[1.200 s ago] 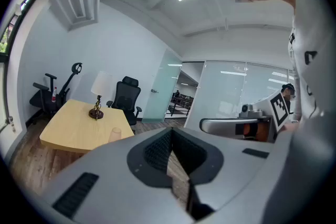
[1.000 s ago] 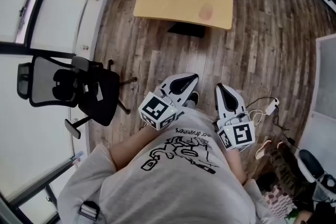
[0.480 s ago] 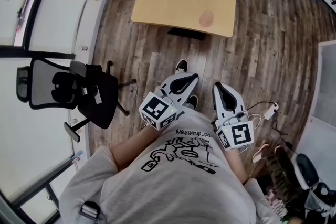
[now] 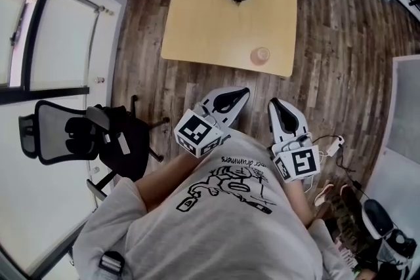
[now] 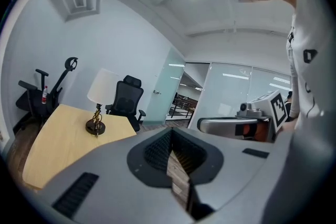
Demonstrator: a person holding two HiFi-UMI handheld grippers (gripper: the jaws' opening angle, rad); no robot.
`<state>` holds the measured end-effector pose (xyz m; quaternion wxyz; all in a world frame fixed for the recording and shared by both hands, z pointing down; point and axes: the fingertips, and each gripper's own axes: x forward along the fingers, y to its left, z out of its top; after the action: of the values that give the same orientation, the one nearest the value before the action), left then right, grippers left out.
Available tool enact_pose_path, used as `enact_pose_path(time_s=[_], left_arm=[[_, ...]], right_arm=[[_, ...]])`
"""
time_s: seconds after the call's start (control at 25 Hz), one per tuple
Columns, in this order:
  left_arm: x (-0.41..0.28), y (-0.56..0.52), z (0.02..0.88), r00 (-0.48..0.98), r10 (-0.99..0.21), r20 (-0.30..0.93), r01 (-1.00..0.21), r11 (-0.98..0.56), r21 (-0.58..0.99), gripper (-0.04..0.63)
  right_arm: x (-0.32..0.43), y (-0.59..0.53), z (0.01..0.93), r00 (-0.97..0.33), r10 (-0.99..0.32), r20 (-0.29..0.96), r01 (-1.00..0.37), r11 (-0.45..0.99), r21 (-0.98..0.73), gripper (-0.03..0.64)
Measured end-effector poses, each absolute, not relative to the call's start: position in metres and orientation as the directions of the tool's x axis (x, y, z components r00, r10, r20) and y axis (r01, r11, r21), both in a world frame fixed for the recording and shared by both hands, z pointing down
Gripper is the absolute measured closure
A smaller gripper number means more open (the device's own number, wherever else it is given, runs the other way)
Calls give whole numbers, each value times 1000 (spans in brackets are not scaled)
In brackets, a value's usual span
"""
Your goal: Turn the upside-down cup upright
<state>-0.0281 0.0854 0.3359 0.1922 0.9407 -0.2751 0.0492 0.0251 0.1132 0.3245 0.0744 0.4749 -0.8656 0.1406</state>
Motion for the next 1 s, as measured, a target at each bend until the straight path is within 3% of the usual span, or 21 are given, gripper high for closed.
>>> enact_pose_path(time_s=[0.28, 0.56, 0.72, 1.0], left_arm=[[-32, 35, 349, 871, -438, 223, -490, -804, 337, 588], [-21, 0, 392, 884, -402, 237, -465, -804, 369, 588], [-12, -9, 426, 894, -375, 248, -445, -811, 380, 588], [1, -27, 477, 871, -374, 317, -478, -793, 378, 588]], right_arm=[[24, 56, 341, -495, -822, 283, -869, 473, -144, 591], [33, 16, 401, -522, -760, 387, -844, 525, -109, 580], [37, -2, 437, -522, -726, 448, -835, 542, -93, 494], [44, -24, 495, -516, -675, 527, -823, 561, -87, 418]])
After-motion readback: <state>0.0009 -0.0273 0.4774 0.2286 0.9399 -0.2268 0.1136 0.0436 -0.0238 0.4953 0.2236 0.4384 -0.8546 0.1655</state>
